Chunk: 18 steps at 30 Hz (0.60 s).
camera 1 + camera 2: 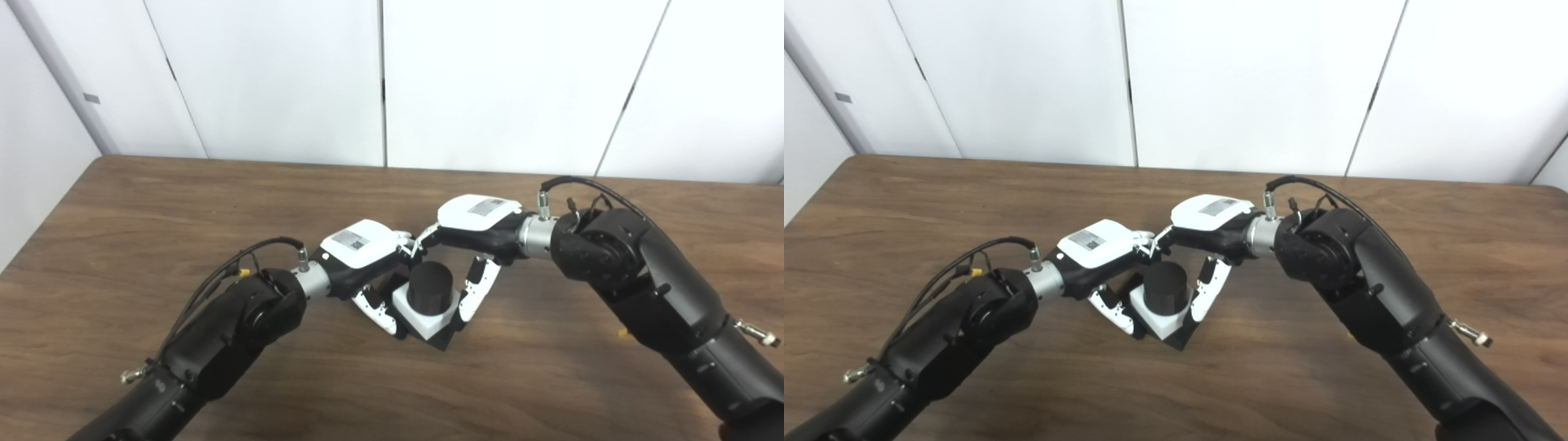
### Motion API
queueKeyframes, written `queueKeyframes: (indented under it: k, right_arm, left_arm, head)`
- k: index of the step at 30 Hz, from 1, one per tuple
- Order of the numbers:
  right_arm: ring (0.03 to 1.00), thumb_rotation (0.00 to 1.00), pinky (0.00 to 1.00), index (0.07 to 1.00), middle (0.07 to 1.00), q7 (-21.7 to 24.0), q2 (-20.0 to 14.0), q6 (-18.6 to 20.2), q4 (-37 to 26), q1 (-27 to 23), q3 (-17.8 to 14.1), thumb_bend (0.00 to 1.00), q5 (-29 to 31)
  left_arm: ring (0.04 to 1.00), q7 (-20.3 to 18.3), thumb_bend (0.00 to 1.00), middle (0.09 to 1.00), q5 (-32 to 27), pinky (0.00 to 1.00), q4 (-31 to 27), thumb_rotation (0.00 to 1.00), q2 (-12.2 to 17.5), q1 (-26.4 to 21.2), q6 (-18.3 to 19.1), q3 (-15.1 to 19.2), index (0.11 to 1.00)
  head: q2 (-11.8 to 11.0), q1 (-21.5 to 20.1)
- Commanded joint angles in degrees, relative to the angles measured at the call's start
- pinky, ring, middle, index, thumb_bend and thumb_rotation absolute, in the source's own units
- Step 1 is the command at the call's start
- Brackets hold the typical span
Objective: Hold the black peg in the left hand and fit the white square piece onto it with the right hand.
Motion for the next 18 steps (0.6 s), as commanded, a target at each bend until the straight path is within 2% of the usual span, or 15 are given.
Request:
queueKeyframes:
  k: [1, 10, 16, 18]
  right_arm:
    - [0.847, 0.42, 0.79, 0.809, 0.828, 0.53, -0.95, 0.34, -1.22, -2.08, -1.02, 1.00, 0.38]
    - [0.840, 0.35, 0.77, 0.798, 0.829, 0.14, -2.14, 1.17, -1.84, -1.39, -3.34, 0.98, 1.53]
    - [0.775, 0.13, 0.67, 0.707, 0.779, -4.05, -3.18, 0.06, -2.00, 0.31, -8.79, 0.83, 3.74]
    - [0.763, 0.11, 0.66, 0.680, 0.771, -5.19, -3.47, 0.74, -2.42, 0.97, -10.62, 0.77, 4.16]
  left_arm:
    - [0.926, -3.91, 0.52, 0.890, 2.77, 0.86, 0.56, 0.07, 0.11, 1.37, 0.47, -2.31, 0.491]
    - [0.923, -4.19, 0.52, 0.895, 2.92, 0.86, 0.02, 0.07, 0.64, 1.50, 0.31, -1.99, 0.491]
    - [0.914, -3.74, 0.52, 0.889, 2.61, 0.86, 0.33, 0.07, 0.82, 1.70, -0.13, -1.62, 0.491]
    - [0.917, -3.95, 0.52, 0.891, 2.76, 0.85, 0.29, 0.07, 0.87, 1.69, 0.05, -1.59, 0.491]
  head:
    - [0.04, 0.07]
    - [-0.02, -0.19]
    - [-0.13, -0.58]
    - [-0.14, -0.62]
